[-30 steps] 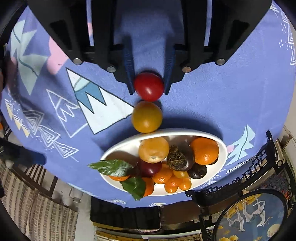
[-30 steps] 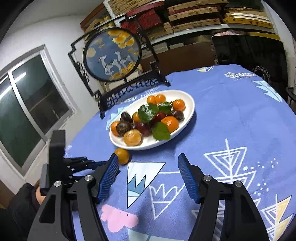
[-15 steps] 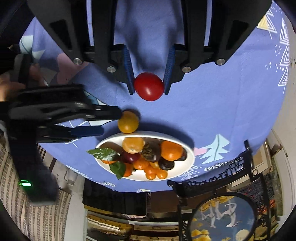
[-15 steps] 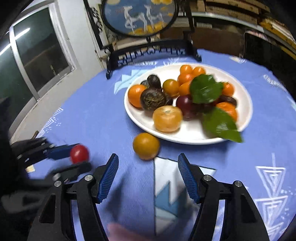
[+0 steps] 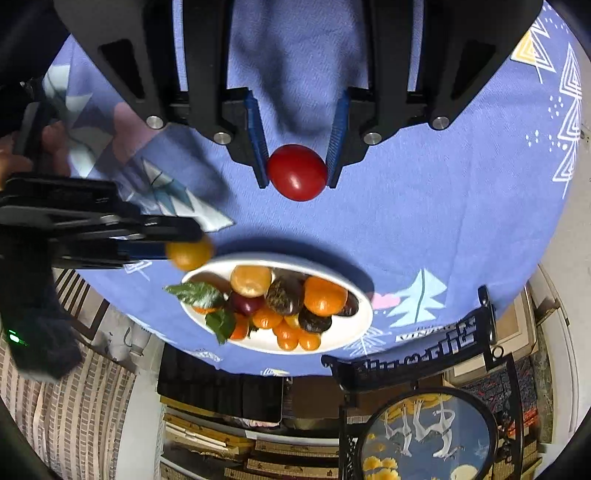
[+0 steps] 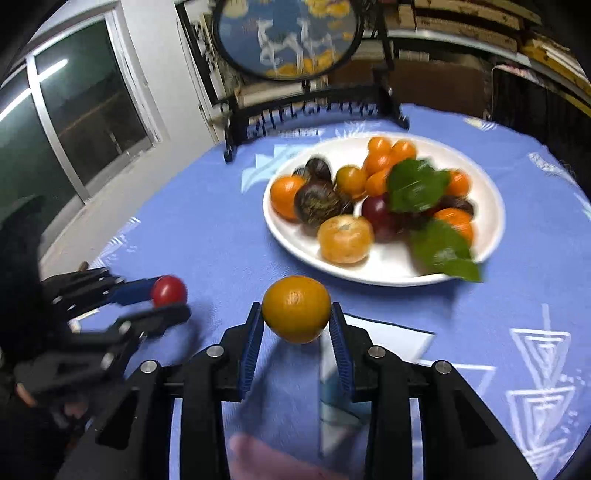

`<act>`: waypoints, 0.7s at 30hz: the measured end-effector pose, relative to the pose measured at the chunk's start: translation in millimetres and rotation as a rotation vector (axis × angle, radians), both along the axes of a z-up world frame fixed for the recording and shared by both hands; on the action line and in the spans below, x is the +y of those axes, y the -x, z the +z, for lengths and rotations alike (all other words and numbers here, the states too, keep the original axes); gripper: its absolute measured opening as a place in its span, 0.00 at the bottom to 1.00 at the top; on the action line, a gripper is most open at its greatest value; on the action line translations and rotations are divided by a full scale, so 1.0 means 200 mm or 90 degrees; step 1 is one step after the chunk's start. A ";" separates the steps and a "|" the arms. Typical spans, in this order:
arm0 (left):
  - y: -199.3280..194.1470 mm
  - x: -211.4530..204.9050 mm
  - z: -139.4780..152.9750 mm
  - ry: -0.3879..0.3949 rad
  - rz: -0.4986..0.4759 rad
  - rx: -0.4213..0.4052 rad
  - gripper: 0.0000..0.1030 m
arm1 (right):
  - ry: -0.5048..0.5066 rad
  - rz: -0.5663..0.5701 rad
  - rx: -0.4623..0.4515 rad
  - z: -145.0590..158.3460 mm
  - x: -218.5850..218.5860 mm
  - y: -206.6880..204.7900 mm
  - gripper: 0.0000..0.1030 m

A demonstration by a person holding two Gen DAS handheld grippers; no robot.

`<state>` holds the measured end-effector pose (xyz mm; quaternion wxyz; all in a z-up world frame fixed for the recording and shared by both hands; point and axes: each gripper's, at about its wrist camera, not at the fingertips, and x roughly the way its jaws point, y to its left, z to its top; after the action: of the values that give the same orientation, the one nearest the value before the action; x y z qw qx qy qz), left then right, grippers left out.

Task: Organize fruits
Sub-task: 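Grasp the red tomato with the left gripper while the right gripper grasps the yellow-orange fruit, then carry both fruits over the white plate and open both grippers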

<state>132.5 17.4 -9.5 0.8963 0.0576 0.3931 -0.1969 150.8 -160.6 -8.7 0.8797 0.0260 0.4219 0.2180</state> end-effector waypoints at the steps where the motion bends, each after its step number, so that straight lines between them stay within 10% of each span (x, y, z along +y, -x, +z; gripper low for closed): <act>1: -0.02 -0.01 0.02 0.004 -0.001 -0.002 0.29 | -0.005 -0.007 -0.012 0.04 -0.05 0.01 0.35; 15: -0.68 -0.38 0.26 0.019 -0.006 -0.021 0.30 | -0.056 -0.099 -0.027 0.28 -0.34 -0.66 0.35; 21: -0.81 -0.39 0.16 0.003 0.033 -0.004 0.60 | -0.040 -0.127 -0.019 0.20 -0.32 -0.80 0.51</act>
<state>294.6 -60.8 21.7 0.9023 0.0463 0.3915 -0.1746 310.9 -224.9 30.7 0.9018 0.0926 0.3972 0.1429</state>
